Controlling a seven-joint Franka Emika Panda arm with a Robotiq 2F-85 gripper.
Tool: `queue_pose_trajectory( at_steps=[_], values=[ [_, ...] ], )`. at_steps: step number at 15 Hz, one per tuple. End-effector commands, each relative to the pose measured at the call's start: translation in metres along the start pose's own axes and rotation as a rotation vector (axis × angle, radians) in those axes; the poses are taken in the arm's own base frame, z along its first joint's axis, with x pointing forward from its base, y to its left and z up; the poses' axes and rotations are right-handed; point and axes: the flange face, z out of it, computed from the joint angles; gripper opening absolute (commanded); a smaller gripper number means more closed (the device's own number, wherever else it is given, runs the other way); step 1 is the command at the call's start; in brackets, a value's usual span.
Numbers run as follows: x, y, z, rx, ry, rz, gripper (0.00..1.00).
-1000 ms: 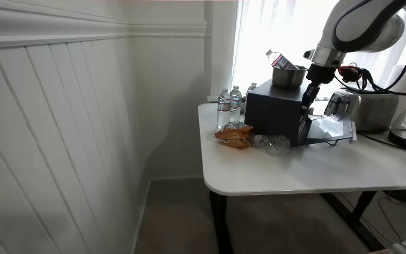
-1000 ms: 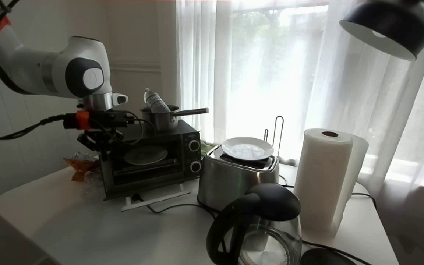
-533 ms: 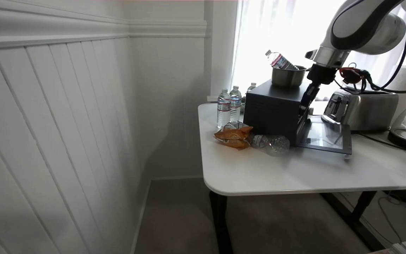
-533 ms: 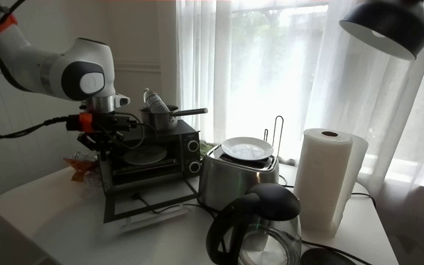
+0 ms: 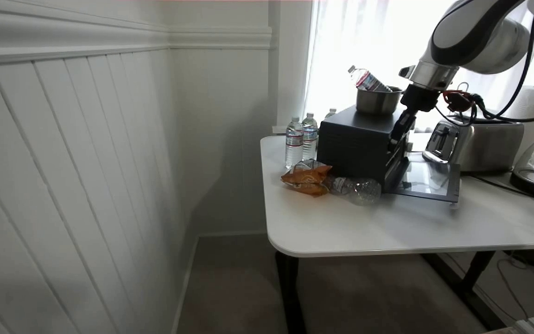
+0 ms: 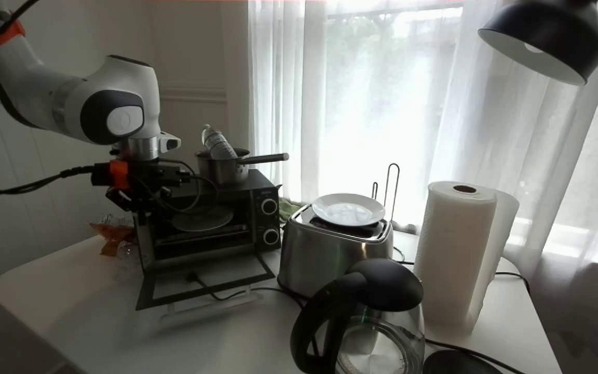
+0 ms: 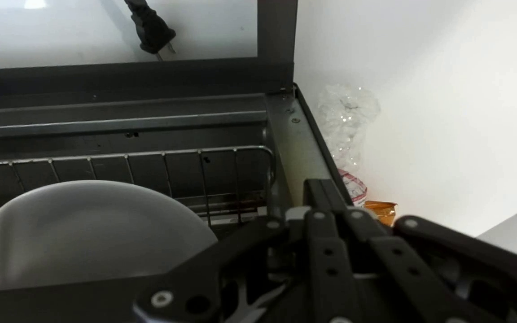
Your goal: Push the black oven a little backwards on the table
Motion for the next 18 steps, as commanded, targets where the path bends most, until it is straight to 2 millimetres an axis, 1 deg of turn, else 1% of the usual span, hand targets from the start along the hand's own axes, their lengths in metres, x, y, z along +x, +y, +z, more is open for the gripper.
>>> queue_pose_trajectory(
  at_steps=[1,4,11,18],
  values=[
    [0.043,-0.023,0.009,0.024,0.091,-0.003,0.0],
    [0.053,-0.028,0.012,0.026,0.104,0.014,0.0],
    [0.08,-0.036,0.019,0.023,0.13,0.159,0.0],
    [0.098,-0.043,0.023,-0.015,0.141,0.232,0.0]
  ],
)
